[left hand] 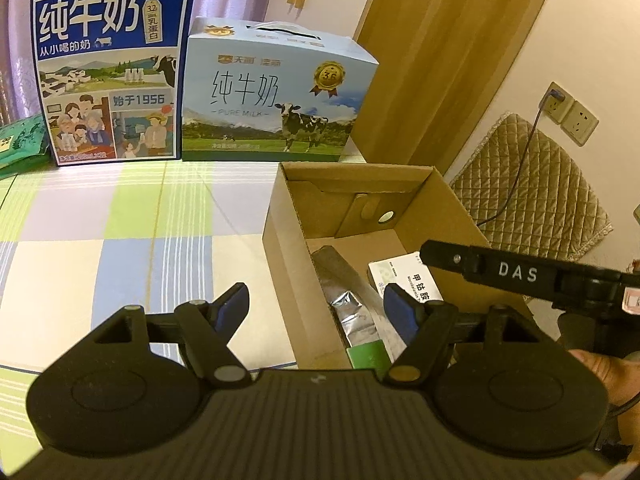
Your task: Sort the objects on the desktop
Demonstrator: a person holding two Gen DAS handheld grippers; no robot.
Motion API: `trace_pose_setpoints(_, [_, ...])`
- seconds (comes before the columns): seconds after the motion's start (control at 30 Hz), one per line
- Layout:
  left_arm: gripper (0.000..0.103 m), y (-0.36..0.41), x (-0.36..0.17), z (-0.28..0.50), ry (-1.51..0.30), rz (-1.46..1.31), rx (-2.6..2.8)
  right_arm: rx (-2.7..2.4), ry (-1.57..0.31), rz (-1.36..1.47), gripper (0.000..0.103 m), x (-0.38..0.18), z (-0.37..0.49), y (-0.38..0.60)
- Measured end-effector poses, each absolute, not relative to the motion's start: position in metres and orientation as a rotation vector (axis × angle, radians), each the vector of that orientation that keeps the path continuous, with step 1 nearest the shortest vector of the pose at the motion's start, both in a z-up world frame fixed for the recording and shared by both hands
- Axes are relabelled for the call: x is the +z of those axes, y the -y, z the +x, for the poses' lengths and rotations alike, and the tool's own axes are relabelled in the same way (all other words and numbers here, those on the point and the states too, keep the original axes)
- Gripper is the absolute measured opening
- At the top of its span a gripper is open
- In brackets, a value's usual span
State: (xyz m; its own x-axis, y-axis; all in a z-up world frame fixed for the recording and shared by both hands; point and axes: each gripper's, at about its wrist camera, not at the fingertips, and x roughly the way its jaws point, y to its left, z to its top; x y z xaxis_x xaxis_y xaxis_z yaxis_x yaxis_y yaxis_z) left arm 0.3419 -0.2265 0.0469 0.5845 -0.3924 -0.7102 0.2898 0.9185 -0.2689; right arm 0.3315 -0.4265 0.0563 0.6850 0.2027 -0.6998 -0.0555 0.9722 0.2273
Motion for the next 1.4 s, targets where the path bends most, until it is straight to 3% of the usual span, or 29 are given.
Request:
trace_pose_setpoints(0.17, [0.071,0.221,0.05,0.333,-0.852,-0.119,-0.394,0.144,-0.812,0.171,0.07,0.057,0.319,0.431])
trace_pose_setpoints(0.3, [0.075,0.217,0.057,0.322,-0.841,-0.093,-0.387,0.145,-0.811,0.143,0.088,0.063,0.305,0.436])
trace_pose_setpoints(0.53, [0.082,0.216,0.069,0.296,-0.828,-0.053,-0.385,0.145,-0.838,0.108,0.101,0.076,0.282,0.445])
trace_pose_setpoints(0.83, [0.098,0.22,0.085,0.261,-0.786,0.018,-0.365,0.149,-0.855,0.068,0.101,0.095,0.254,0.451])
trace_pose_setpoints(1.4, [0.102,0.203,0.111,0.184,-0.692,0.013,-0.323,0.135,-0.81,0.026,0.101,0.128,0.161,0.441])
